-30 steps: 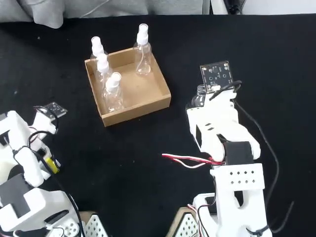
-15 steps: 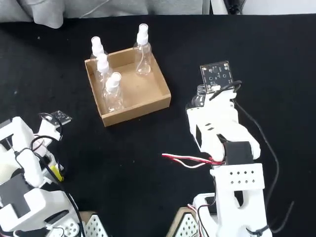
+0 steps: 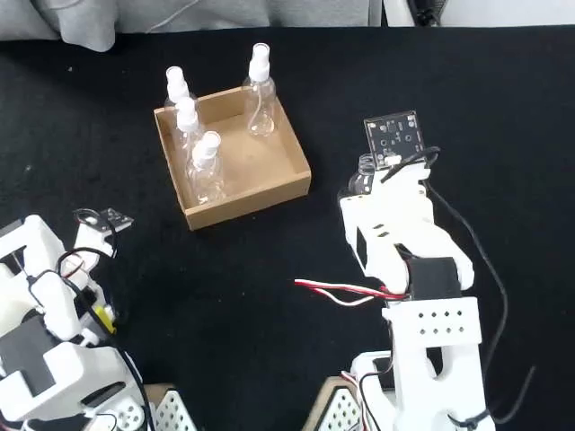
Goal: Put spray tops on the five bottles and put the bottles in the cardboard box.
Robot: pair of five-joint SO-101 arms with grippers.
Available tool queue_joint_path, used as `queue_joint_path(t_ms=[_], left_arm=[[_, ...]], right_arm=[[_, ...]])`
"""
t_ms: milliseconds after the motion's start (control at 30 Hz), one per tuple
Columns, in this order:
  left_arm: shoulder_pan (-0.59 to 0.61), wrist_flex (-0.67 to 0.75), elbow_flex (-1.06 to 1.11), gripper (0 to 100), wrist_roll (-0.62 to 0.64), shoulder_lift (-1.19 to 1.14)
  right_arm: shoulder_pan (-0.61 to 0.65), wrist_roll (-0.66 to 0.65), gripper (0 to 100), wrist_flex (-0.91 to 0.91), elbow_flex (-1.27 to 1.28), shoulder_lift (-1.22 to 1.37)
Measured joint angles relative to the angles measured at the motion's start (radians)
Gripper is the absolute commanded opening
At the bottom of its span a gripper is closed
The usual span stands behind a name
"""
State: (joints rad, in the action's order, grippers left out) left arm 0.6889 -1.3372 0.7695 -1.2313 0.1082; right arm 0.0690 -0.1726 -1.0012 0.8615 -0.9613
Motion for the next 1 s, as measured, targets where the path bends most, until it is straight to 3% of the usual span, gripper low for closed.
queue_joint_path(t_ms=[333,533,733,1000], left_arm=[[0.003,-0.186,-0.153,3,0.158,0.003],[0.003,-0.221,-0.173,3,0.258,0.186],[-0.005,-0.221,-0.173,3,0.425,0.385],[-0.114,-0.226,-0.173,3,0.706,0.52]], right_arm=[[0.0,0.0,9.8,0.0,0.0,0.0],[0.0,0.0,9.7,0.0,0.0,0.0],[0.061,-0.002,9.6,0.0,0.0,0.0],[0.107,0.0,9.6,-0.011,0.0,0.0]])
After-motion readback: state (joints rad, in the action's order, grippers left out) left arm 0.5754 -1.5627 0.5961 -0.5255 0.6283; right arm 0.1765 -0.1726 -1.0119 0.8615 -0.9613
